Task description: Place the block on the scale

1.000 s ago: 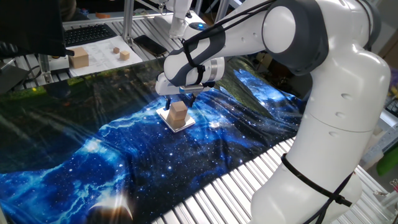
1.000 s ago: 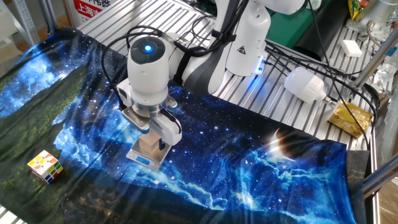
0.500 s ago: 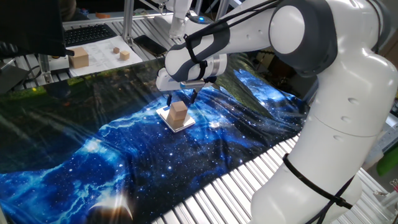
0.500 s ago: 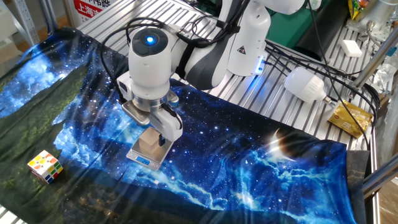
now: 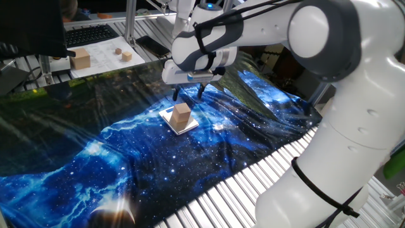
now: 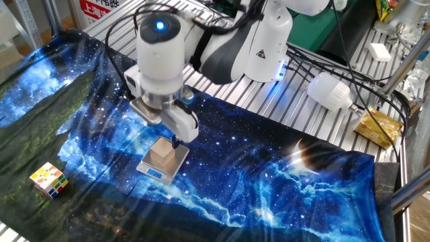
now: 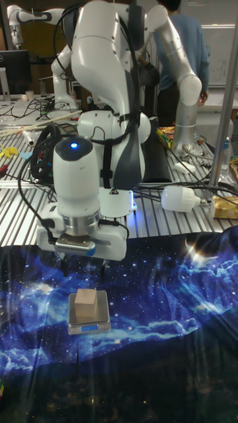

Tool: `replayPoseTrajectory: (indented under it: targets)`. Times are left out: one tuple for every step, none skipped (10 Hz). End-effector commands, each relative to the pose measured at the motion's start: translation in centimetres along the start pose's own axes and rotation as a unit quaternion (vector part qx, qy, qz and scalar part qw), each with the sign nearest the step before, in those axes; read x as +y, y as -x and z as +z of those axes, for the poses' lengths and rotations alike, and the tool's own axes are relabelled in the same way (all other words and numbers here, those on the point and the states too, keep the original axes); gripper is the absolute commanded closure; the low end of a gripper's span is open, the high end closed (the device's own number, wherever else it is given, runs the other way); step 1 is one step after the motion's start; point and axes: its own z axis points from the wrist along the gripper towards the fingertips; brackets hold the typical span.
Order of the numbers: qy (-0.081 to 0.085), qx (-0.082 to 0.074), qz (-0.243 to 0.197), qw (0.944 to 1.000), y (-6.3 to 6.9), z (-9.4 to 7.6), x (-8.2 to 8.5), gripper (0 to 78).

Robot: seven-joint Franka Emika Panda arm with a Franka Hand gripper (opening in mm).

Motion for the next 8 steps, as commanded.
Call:
replayPoseTrajectory:
  targets:
    - [0.003,0.002,0.016,0.9999,-1.5,-2.1,0.8,0.1]
    - [0.004,0.002,0.016,0.9999,-1.8,-2.6,0.9,0.1]
    - [0.004,0.002,0.016,0.9999,-1.8,-2.8,0.9,0.1]
    - [0.004,0.002,0.011,0.9999,-1.8,-3.4,0.8,0.1]
    - [0.004,0.002,0.012,0.9999,-1.8,-3.7,0.8,0.1]
    - [0.004,0.002,0.014,0.9999,-1.8,-3.9,0.9,0.1]
    - [0.004,0.003,0.013,0.9999,-1.9,-4.2,0.8,0.1]
    - [0.004,0.003,0.013,0.9999,-2.0,-4.4,0.8,0.1]
